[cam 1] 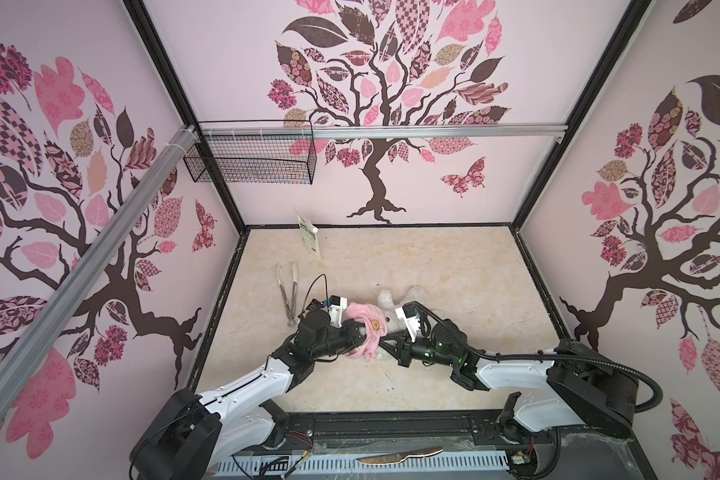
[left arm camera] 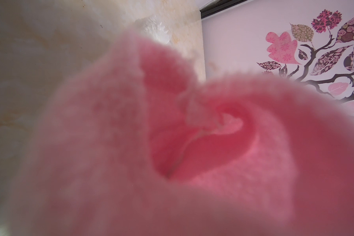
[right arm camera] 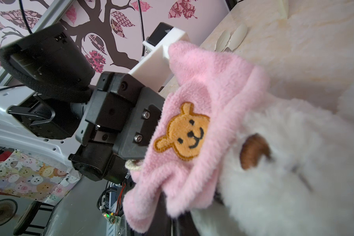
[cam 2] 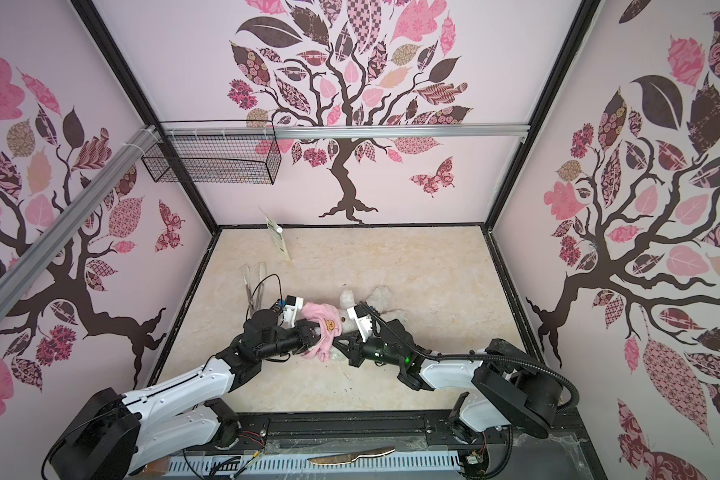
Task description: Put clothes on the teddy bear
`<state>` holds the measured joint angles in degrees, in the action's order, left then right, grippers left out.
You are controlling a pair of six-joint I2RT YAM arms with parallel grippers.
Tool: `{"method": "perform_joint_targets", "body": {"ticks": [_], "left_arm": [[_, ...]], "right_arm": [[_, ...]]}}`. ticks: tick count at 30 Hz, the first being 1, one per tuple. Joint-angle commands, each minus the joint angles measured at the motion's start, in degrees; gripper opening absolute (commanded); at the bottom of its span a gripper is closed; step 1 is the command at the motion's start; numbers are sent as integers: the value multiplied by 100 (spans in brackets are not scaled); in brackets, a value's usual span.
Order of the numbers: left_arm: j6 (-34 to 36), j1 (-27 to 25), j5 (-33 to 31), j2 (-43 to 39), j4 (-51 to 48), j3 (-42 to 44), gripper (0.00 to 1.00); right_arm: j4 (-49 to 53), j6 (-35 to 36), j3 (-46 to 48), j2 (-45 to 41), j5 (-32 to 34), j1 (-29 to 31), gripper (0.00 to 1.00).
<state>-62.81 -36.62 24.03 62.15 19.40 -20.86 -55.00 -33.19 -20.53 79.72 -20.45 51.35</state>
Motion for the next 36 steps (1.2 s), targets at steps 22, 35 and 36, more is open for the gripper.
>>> {"method": "perform_joint_targets", "body": {"ticks": [22,35,36], "left_arm": [[446,215,-900,-1164,-31,421,0],[2502,208,296,-1026,-1195,-131,0],[2679,208,218,-1053,-1294,-163,0]], "right_arm": [[4240,891,-180,-521,-1289,-1049,0],[4299,1493,-542,-1502,227,-1092,1],[4239,1531,-538,-1527,-52,-1093,2]]}}
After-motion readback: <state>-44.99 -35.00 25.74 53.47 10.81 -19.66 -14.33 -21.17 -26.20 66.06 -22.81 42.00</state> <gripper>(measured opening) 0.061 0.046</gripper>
